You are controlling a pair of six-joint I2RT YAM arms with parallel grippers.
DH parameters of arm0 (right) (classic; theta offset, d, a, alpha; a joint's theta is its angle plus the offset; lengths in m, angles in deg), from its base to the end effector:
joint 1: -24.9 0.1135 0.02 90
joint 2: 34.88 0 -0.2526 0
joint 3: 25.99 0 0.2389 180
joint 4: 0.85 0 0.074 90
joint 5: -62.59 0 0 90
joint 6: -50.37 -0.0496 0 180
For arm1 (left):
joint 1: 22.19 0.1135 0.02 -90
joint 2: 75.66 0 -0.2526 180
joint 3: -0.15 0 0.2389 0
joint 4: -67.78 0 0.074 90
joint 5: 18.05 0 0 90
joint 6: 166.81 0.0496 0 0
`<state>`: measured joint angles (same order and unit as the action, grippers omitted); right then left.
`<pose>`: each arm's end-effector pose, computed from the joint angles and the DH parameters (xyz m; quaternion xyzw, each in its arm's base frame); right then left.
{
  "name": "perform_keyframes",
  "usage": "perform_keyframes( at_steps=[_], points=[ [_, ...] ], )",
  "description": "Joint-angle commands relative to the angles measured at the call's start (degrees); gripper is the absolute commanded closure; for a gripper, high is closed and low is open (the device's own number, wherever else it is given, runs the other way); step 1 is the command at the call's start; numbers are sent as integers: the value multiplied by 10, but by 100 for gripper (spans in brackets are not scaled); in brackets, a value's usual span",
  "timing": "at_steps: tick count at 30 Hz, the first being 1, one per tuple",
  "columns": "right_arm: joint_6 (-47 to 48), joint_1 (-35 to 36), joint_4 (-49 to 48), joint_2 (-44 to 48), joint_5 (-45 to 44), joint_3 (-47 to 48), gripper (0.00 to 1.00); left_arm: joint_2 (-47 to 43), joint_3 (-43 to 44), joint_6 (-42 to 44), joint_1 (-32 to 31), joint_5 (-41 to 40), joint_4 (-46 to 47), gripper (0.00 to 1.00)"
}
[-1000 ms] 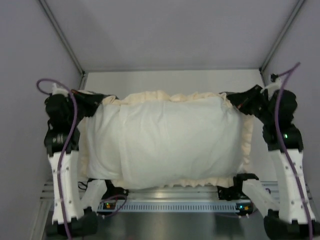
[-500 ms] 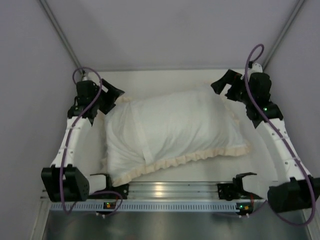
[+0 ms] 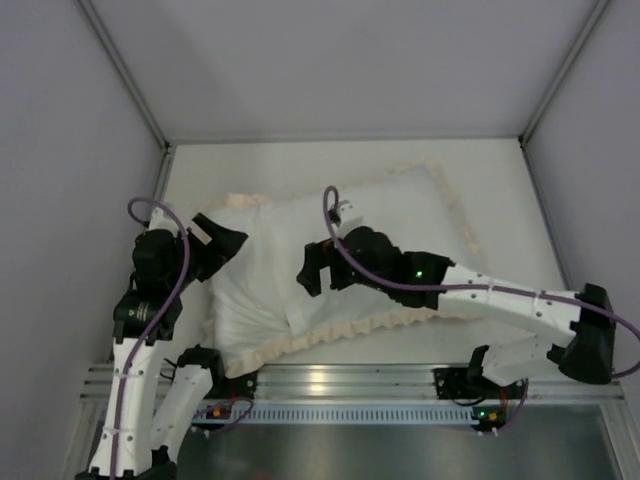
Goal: Remove the pillowcase from the pillow
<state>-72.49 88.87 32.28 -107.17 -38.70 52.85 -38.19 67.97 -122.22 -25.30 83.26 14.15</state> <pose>0.1361 0.2565 0.3265 -0.1772 0.8295 0.3357 0.4098 0.1376 -0.0172 0.3394 -0.2494 0.7947 -0.2999 0.4651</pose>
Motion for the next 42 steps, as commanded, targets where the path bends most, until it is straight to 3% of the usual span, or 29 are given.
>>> perform_keyframes(
  at_steps=[1,8,10,11,12,15,17,26,29,38,40,41,42],
  points=[
    [-35,41,11,-43,-86,35,1,-7,-77,0,-15,6,-68,13],
    [-86,108,0,-125,-123,41,4,32,-99,-23,-75,-49,-69,16],
    [-91,122,-4,-132,-129,43,4,52,-102,-30,-102,-69,-69,24],
    [-97,126,-5,-136,-133,43,4,54,-106,-40,-109,-74,-69,32],
    [-99,132,-5,-137,-137,42,4,46,-109,-43,-116,-74,-70,57],
    [-107,140,-3,-134,-152,30,4,4,-119,-50,-120,-75,-72,91],
    [-114,141,-3,-135,-153,22,5,-12,-106,-43,-120,-79,-93,100],
    [-101,153,19,-203,-178,72,12,-1,-54,-21,-120,-55,-111,100],
    [-70,179,29,-205,-213,108,11,-4,-45,-14,-120,-60,-121,100],
    [-38,164,46,-236,-231,183,7,-14,-46,-7,-119,-41,-126,99],
    [-32,158,47,-255,-238,197,4,-14,-50,-5,-120,-38,-126,83],
    [-27,151,50,-261,-236,213,3,-16,-52,-5,-120,-40,-126,70],
    [-23,146,51,-274,-235,218,2,-22,-54,-6,-119,-42,-127,50]
  ],
)
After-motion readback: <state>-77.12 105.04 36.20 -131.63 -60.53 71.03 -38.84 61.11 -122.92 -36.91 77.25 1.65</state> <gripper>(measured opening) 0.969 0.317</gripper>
